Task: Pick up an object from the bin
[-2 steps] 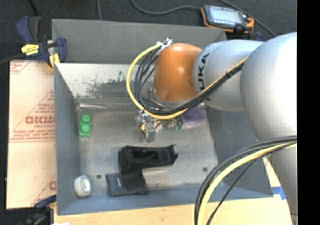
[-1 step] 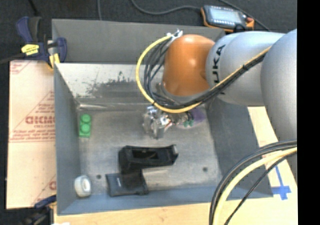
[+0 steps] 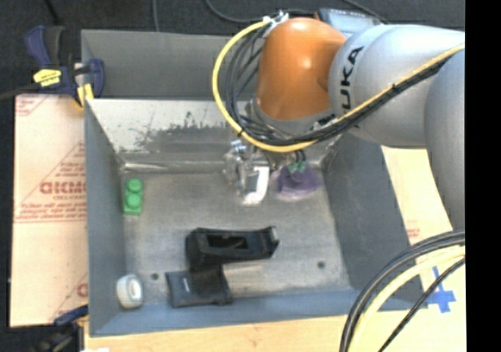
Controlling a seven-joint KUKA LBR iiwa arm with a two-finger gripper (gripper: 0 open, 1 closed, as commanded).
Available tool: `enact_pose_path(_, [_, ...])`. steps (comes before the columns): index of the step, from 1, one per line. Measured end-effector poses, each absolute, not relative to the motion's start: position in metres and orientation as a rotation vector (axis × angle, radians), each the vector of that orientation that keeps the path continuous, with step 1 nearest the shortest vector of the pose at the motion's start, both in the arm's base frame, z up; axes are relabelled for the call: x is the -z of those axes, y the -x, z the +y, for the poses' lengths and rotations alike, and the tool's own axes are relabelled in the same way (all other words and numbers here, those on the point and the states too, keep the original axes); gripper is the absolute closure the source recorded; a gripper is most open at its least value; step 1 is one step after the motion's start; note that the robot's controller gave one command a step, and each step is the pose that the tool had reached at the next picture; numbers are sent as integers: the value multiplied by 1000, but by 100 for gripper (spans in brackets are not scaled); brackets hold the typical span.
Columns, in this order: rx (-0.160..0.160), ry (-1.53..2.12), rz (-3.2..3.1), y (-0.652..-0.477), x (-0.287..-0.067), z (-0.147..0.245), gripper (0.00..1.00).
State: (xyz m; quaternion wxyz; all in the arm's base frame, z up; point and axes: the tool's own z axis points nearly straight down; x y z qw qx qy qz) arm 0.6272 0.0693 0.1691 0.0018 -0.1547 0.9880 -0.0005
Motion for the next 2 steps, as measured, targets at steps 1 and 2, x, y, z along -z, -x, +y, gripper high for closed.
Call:
enact_pose_path(1, [-1,459,3104,-569,-182,63,0])
enact_pose_path(2, [-2,458,3104,-569,-182,63,0])
